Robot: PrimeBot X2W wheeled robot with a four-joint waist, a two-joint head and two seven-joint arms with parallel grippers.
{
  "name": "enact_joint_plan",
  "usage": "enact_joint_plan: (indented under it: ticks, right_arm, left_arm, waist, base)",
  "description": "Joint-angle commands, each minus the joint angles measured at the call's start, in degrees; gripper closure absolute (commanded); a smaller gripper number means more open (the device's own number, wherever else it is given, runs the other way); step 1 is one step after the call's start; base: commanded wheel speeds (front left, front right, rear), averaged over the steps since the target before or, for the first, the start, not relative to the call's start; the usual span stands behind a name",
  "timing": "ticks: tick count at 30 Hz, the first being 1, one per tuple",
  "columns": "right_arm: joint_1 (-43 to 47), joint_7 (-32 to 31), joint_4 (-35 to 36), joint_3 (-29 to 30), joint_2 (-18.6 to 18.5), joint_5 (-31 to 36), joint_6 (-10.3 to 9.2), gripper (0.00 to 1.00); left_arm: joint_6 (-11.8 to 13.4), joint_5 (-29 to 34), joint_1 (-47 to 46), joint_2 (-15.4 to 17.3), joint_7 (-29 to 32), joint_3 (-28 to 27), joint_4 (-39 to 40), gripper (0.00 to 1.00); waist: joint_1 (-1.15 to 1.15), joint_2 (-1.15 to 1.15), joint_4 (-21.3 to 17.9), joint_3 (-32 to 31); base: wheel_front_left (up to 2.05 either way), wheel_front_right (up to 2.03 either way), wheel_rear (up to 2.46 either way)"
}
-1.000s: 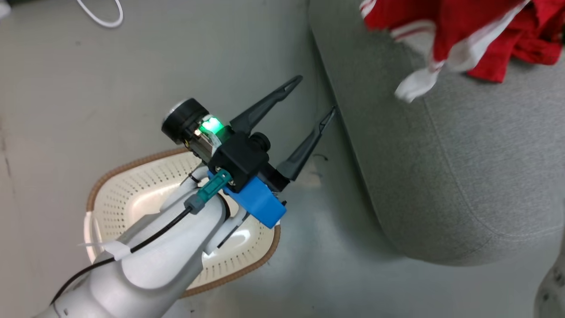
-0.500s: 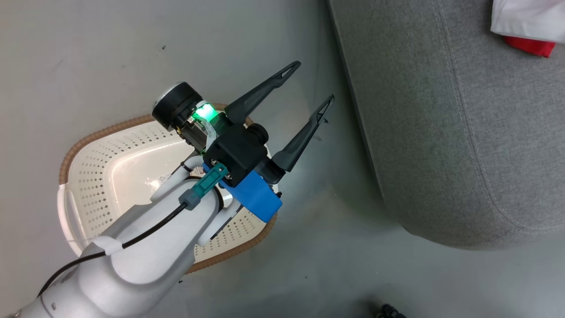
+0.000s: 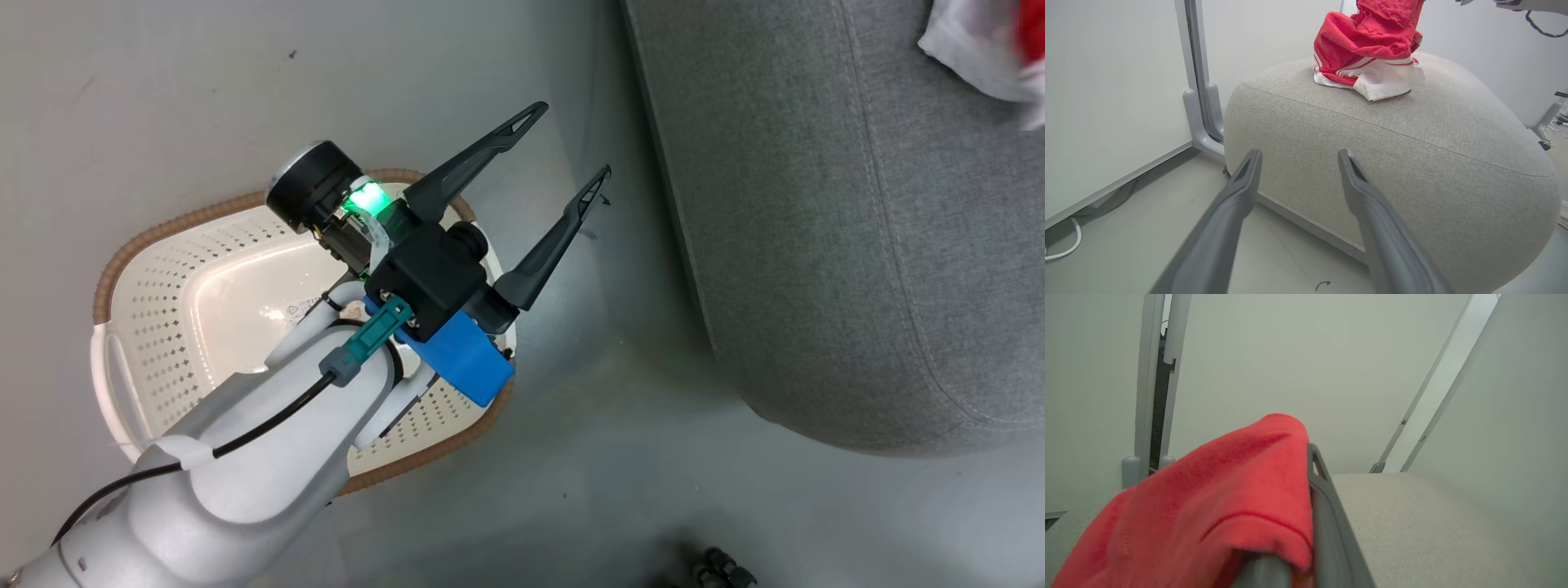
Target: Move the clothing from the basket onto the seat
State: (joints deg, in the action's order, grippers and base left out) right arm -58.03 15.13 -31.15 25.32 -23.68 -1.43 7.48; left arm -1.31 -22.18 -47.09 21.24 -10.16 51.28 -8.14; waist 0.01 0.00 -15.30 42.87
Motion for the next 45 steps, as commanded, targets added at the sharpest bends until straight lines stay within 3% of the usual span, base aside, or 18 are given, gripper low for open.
enact_joint_plan:
  ticks: [1, 11, 12, 13, 14, 22, 32, 38, 45]
  right_arm:
    - [1.13, 0.01, -1.35, 0.39, 0.73, 0.73, 0.02, 1.00]
    - [3.95, 0.01, -11.32, 1.70, 1.32, 1.96, 0.02, 1.00]
    - [3.85, 0.01, -11.13, 1.86, 1.10, 2.07, 0.02, 0.66]
    - [4.04, 0.01, -10.87, 1.95, 1.13, 2.21, 0.02, 0.07]
    - [4.47, 0.01, -10.73, 1.92, 1.25, 2.26, 0.02, 0.00]
    - [11.46, 0.01, -7.72, 0.81, 1.96, 2.53, 0.02, 0.00]
    - [25.69, 0.01, -0.48, -1.78, 5.44, 1.43, 0.02, 0.00]
    - [32.29, 0.01, 7.97, -6.02, 8.85, 0.26, 0.02, 0.00]
    - [37.84, 0.01, 15.52, -11.49, 12.39, -1.56, 0.02, 0.00]
  left_arm:
    - [0.26, 0.12, -0.71, 0.37, 0.09, 0.12, 0.26, 0.00]
    - [0.51, -0.40, -0.52, 0.33, -0.56, 0.41, -0.14, 0.00]
    - [0.60, -0.43, -0.45, 0.33, -0.68, 0.40, -0.24, 0.00]
    - [0.66, -0.42, -0.27, 0.31, -0.69, 0.40, -0.43, 0.00]
    - [0.73, -0.54, -0.04, 0.24, -0.87, 0.42, -0.58, 0.00]
    - [0.89, -1.65, 2.26, -1.40, -2.79, 0.87, -2.59, 0.00]
    - [2.27, -3.90, 7.39, -2.96, -4.77, -1.09, -5.25, 0.00]
    - [3.45, -5.06, 12.71, -3.23, -5.06, -5.00, -5.51, 0.00]
    - [4.68, -3.52, 20.75, -4.17, -5.08, -13.95, -3.06, 0.00]
  waist:
    - [-0.01, 0.00, 0.20, 0.12]
    - [-0.01, 0.00, 1.40, -0.39]
    - [-0.01, 0.00, 1.39, -0.60]
    - [-0.01, 0.00, 1.35, -0.93]
    - [-0.01, 0.00, 1.29, -1.32]
    - [-0.01, 0.00, 1.24, -7.09]
    - [-0.01, 0.00, 2.10, -16.92]
    - [-0.01, 0.00, 3.18, -21.90]
    - [-0.01, 0.00, 6.04, -27.00]
  base:
    - [0.00, 0.00, 0.00]
    - [0.00, 0.00, 0.00]
    - [0.00, 0.00, 0.00]
    - [0.00, 0.00, 0.00]
    - [0.00, 0.00, 0.00]
    - [0.00, 0.00, 0.00]
    - [0.00, 0.00, 0.00]
    - [0.00, 0.00, 0.00]
    - [0.00, 0.00, 0.00]
